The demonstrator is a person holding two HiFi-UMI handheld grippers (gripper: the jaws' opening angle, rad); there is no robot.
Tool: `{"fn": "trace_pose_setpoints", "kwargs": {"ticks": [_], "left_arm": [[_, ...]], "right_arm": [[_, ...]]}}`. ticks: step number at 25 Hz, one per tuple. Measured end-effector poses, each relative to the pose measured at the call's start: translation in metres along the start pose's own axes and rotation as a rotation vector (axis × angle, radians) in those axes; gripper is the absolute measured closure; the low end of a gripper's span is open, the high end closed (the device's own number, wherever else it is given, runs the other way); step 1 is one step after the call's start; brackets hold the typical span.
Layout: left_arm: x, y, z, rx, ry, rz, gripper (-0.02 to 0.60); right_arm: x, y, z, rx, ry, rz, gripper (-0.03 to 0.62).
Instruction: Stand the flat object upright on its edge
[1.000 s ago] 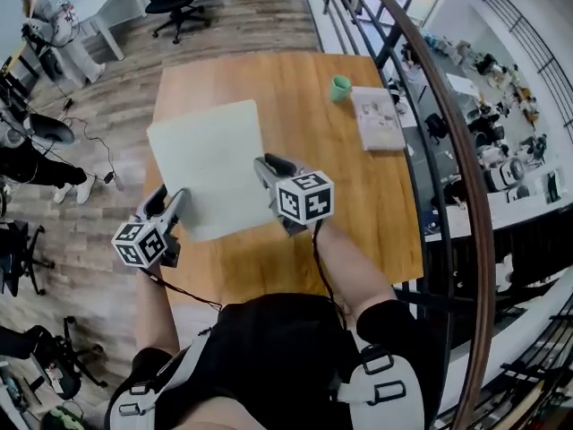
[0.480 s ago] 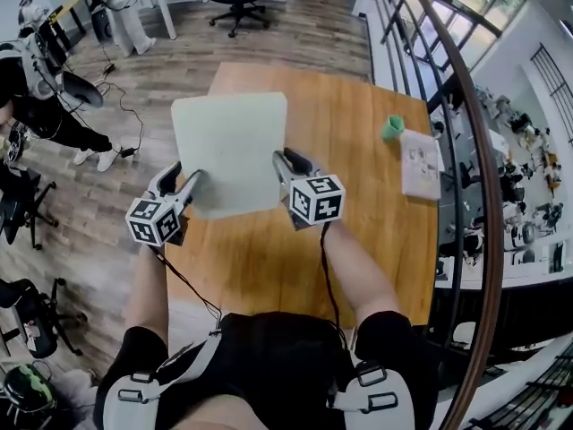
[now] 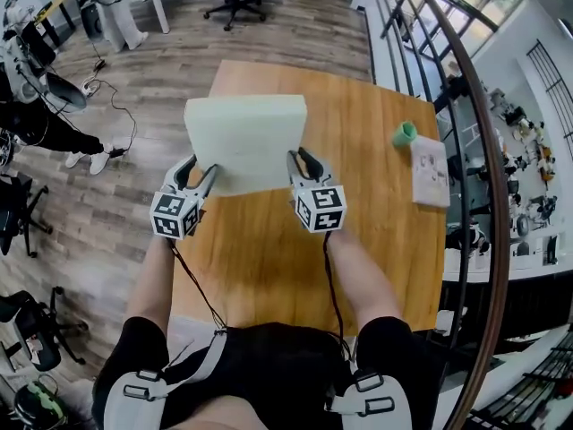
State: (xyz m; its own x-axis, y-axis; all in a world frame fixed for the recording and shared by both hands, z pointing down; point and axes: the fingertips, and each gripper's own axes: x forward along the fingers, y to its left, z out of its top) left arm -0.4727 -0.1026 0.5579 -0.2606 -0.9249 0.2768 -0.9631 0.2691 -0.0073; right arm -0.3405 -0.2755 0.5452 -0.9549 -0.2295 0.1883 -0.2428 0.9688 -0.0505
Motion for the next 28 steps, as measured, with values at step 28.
{"fn": "trace_pose_setpoints", "kwargs": {"ticks": [28], "left_arm": [[0.05, 0.057, -0.038, -0.006, 0.094, 0.154, 0.387]], "right_arm": [[0.024, -0.013, -0.023, -0.012, 0.082, -0.085, 0.51]]}}
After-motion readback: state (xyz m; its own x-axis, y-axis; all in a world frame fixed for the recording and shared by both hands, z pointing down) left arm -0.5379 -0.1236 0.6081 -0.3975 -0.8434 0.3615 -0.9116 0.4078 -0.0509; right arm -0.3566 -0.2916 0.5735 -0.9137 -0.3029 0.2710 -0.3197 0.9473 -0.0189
